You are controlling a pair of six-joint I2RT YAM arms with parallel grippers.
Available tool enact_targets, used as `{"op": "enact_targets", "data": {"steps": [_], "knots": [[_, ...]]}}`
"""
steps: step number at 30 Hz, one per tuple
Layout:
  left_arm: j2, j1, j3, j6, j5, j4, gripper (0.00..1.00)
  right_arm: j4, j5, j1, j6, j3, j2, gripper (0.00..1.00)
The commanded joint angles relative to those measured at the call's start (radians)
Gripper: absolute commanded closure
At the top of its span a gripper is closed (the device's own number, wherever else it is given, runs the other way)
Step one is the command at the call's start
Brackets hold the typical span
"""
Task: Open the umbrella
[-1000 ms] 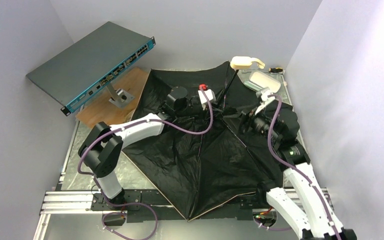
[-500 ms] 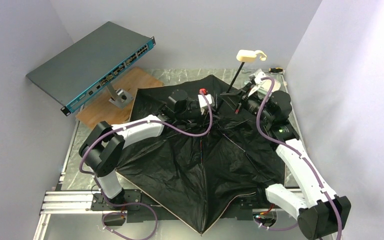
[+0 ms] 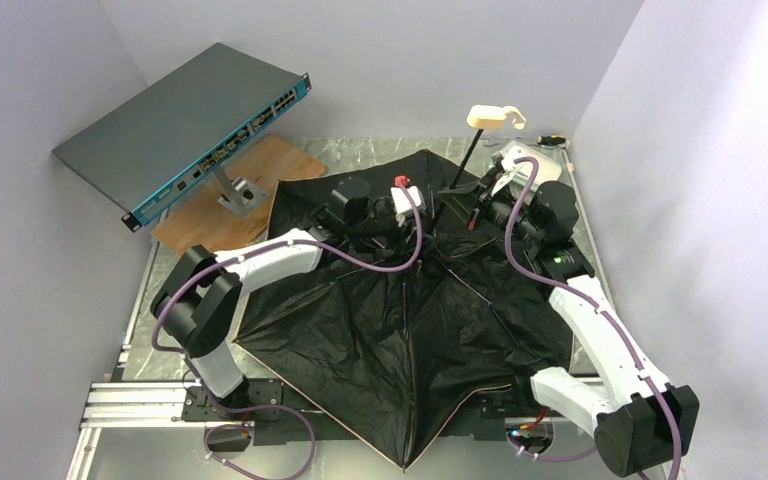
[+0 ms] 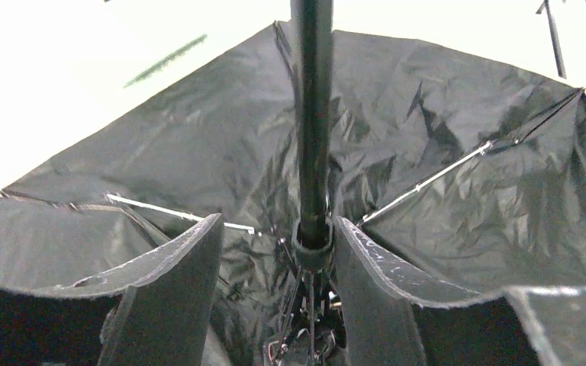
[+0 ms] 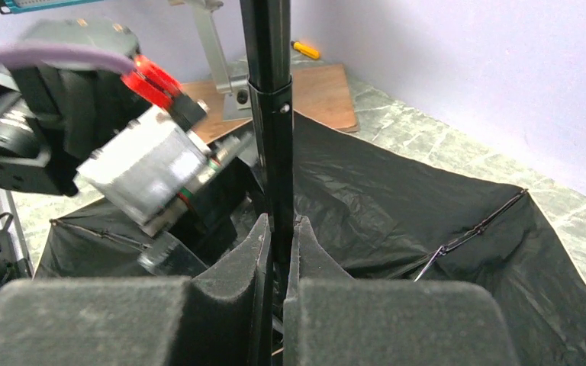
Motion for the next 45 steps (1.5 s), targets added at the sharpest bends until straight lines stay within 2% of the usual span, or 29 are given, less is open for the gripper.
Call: {"op": "enact_targets", "data": {"steps": [1,4,8,16,24,27,28,32,33,34,37,38,41,42,45], "knots": [[-0.095,-0.021,0.087,0.018,0.014,0.037,0.42,0.086,-0.034,-0.001,-0.011,0.005,-0.018,1.00],[-0.090,-0.037,0.101,0.019,0.018,0.061,0.47,0.089,-0.042,-0.001,-0.006,0.010,-0.010,1.00],[-0.041,-0.046,0.125,0.020,-0.007,0.054,0.63,0.090,-0.040,0.001,0.000,0.028,-0.015,1.00],[0.056,-0.008,0.042,0.103,-0.050,0.025,0.77,0.050,-0.015,-0.001,0.015,0.125,-0.025,1.00],[0.138,0.042,0.058,0.149,-0.053,-0.067,0.76,0.056,-0.015,-0.001,0.053,0.190,-0.035,1.00],[0.164,0.045,0.091,0.155,-0.036,-0.104,0.67,0.050,-0.015,-0.001,0.060,0.219,-0.028,1.00],[0.169,0.045,0.088,0.155,-0.040,-0.097,0.68,0.051,-0.015,-0.001,0.061,0.224,-0.026,1.00],[0.184,0.057,0.095,0.155,-0.052,-0.070,0.87,0.053,-0.014,-0.001,0.068,0.242,-0.036,1.00],[0.186,0.060,0.104,0.154,-0.052,-0.074,0.97,0.047,-0.019,0.000,0.070,0.246,-0.039,1.00],[0.184,0.064,0.112,0.147,-0.044,-0.067,1.00,0.036,-0.027,-0.001,0.066,0.248,-0.042,1.00],[0.152,0.064,0.159,0.121,0.004,-0.051,1.00,0.005,-0.039,-0.002,0.037,0.210,-0.066,1.00],[0.136,0.063,0.181,0.101,0.028,-0.040,1.00,-0.019,-0.039,-0.001,0.020,0.191,-0.077,0.92],[0.092,0.044,0.252,0.091,0.068,0.004,1.00,-0.092,-0.037,-0.002,-0.044,0.081,-0.119,0.44],[0.083,0.038,0.274,0.097,0.076,0.018,1.00,-0.115,-0.032,-0.001,-0.056,0.046,-0.141,0.32],[0.073,0.030,0.331,0.061,0.093,0.075,1.00,-0.205,0.010,-0.001,-0.054,-0.053,-0.230,0.14]]}}
